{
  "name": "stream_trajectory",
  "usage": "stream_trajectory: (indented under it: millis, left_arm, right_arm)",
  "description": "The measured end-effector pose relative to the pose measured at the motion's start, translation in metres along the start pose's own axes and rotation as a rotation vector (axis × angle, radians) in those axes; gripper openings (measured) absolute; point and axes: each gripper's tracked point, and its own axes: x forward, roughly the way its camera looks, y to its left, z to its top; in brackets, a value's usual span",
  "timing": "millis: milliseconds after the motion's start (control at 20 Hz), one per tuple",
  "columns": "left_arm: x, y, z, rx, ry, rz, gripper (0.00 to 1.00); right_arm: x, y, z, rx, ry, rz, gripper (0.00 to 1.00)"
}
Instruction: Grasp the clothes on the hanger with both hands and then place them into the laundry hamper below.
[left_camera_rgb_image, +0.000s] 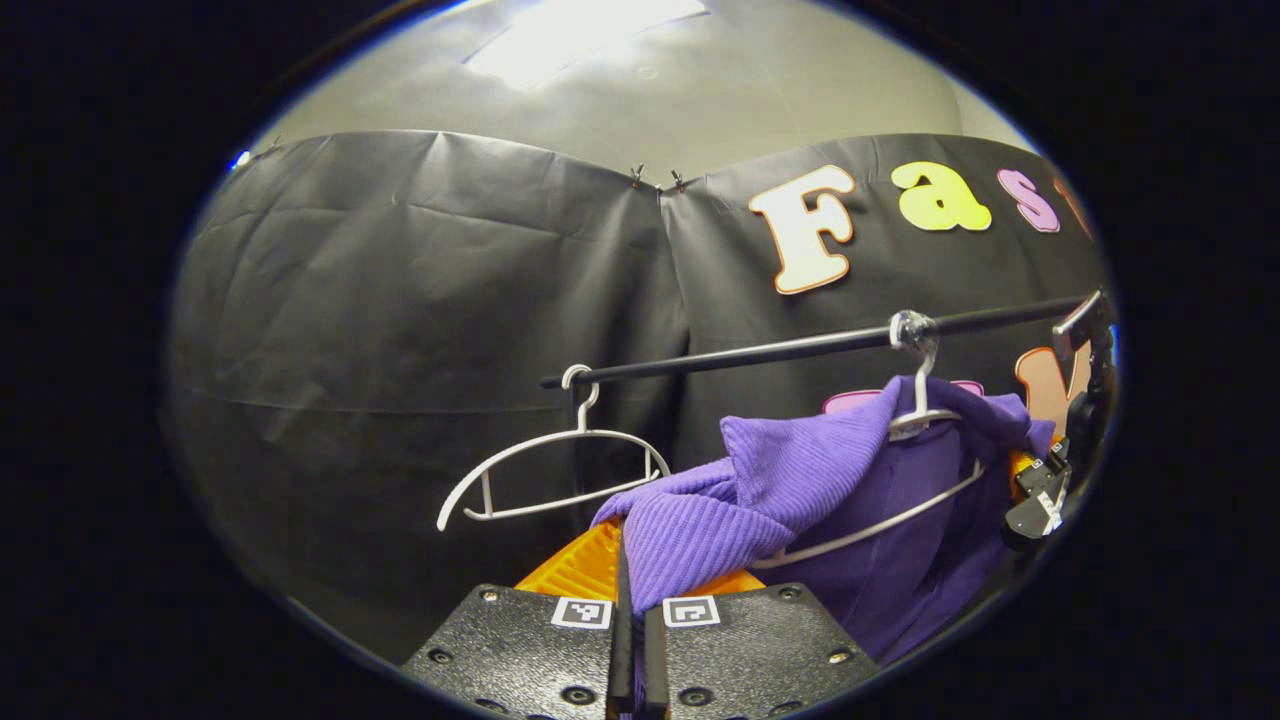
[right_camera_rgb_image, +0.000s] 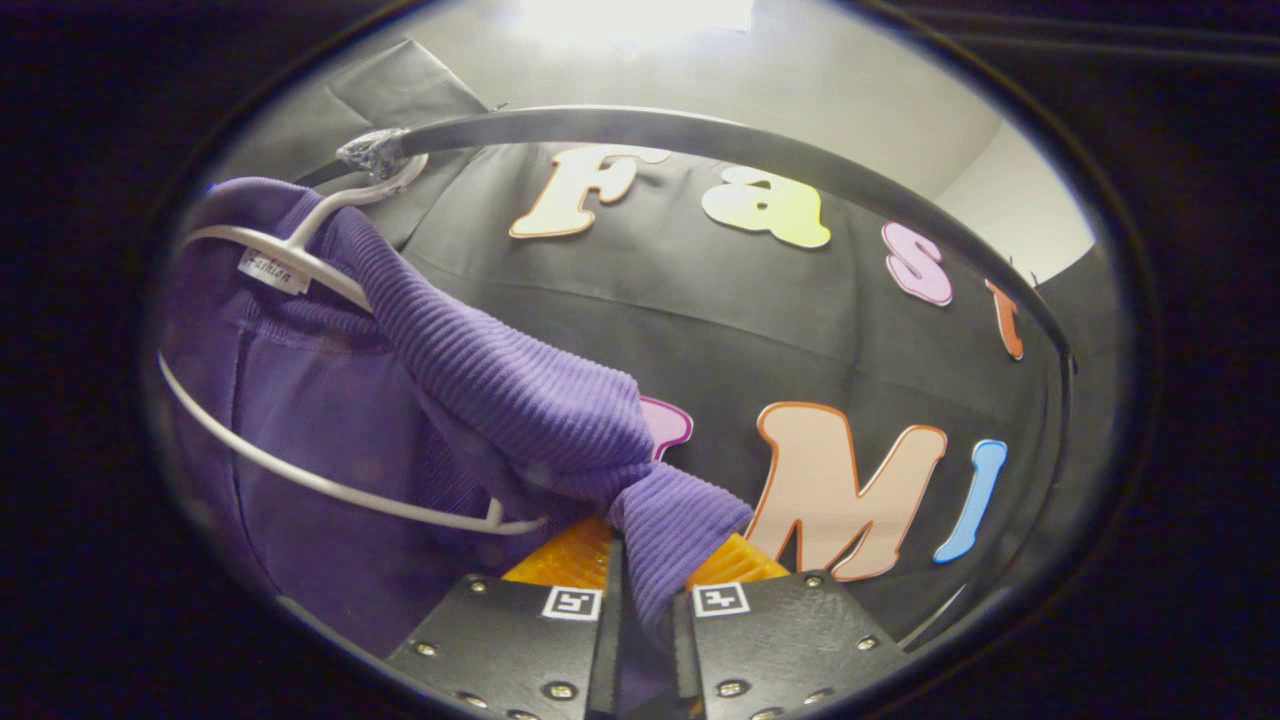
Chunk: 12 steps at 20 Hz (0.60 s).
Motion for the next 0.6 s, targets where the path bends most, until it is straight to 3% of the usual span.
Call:
stream_trajectory:
  millis: [200,600]
  left_arm:
    - [0.016,0.014,0.011,0.011,-0.027,0.009,0.05]
    - [0.052,0.026,0.025,-0.045,-0.052,-0.057,0.02]
  right_arm:
    - [0.022,-0.001,0.013,-0.005,-0.047,0.009,0.19]
    - [0.052,0.012,0.014,0.005,-0.08,0.089,0.19]
